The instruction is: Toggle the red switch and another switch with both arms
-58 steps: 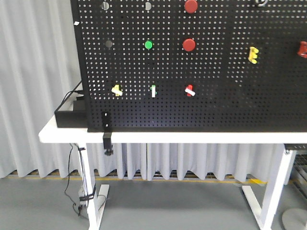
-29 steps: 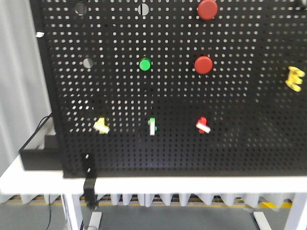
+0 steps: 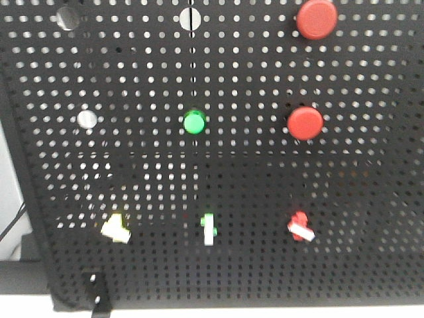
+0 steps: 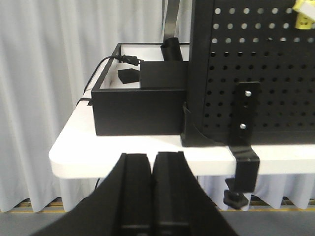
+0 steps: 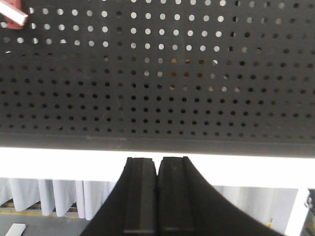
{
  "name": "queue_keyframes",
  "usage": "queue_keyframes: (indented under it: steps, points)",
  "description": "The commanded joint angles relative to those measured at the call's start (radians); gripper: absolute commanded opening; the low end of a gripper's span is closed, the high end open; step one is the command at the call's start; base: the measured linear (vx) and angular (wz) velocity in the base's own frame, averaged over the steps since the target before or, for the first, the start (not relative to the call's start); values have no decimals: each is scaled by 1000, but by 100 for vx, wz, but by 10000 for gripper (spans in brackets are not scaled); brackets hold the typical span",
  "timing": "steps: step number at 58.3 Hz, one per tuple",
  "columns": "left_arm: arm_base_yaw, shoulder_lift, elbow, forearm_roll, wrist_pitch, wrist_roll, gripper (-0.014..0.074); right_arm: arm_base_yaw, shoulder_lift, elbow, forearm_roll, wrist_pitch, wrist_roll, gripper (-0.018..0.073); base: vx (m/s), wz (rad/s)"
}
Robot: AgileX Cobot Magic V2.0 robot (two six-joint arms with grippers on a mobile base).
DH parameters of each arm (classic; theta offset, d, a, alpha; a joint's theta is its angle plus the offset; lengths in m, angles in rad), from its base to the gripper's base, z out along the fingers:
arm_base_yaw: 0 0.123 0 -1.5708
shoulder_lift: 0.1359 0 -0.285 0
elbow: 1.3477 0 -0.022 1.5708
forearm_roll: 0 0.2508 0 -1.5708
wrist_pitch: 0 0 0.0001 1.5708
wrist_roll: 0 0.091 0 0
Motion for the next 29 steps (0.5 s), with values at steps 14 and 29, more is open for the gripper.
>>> queue_keyframes:
  steps: [14,29]
  points:
    - [1,-18,19,-11,-81,-1,2,1,-10,5,-6,-87,-5,-6,10,2]
    - [1,-18,19,-11,-81,-1,2,1,-10,5,-6,-87,-5,-6,3,1]
